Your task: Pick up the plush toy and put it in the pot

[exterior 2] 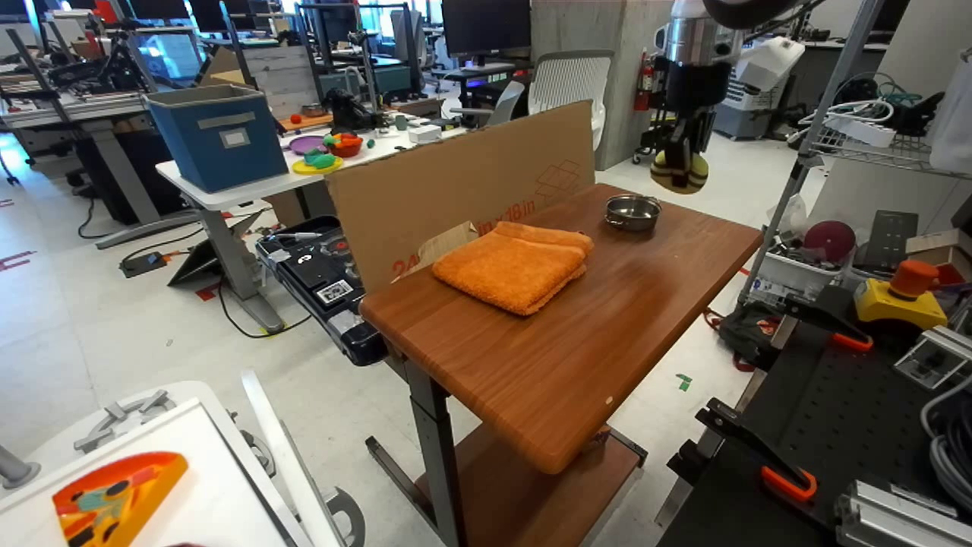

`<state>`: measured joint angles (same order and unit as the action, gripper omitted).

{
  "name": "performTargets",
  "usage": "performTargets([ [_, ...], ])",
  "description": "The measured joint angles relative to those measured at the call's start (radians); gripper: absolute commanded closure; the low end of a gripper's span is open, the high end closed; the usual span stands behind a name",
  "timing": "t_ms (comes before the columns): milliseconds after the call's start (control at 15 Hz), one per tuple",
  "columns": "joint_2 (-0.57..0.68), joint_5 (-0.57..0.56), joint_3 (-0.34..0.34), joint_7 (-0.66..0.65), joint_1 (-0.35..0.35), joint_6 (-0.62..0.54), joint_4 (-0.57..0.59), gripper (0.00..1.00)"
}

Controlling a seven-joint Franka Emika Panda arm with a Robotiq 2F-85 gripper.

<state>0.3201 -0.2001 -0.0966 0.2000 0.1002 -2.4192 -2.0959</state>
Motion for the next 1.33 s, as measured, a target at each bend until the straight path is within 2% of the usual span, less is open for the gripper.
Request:
performTargets([
  [200, 0.043, 0.0, -0.004, -0.018, 0.0, 0.0, 0.084, 0.96],
  [600, 0.223, -0.006, -0.01, -0.039, -0.001, -0.002, 0.236, 0.96],
  [667, 0.25, -0.006, -0.01, -0.039, -0.002, -0.002, 0.254, 0.86],
  [733, 0.274, -0.007, -0.01, -0.039, -0.005, -0.002, 0.269, 0.6],
  [867, 0.313, -0.01, -0.01, -0.044, -0.011, -0.002, 0.296, 0.52],
  [1067, 0.341, -0.012, -0.01, -0.045, -0.022, -0.001, 0.319, 0.3],
  [1333, 0.304, -0.053, -0.024, -0.055, -0.046, 0.022, 0.301, 0.02],
])
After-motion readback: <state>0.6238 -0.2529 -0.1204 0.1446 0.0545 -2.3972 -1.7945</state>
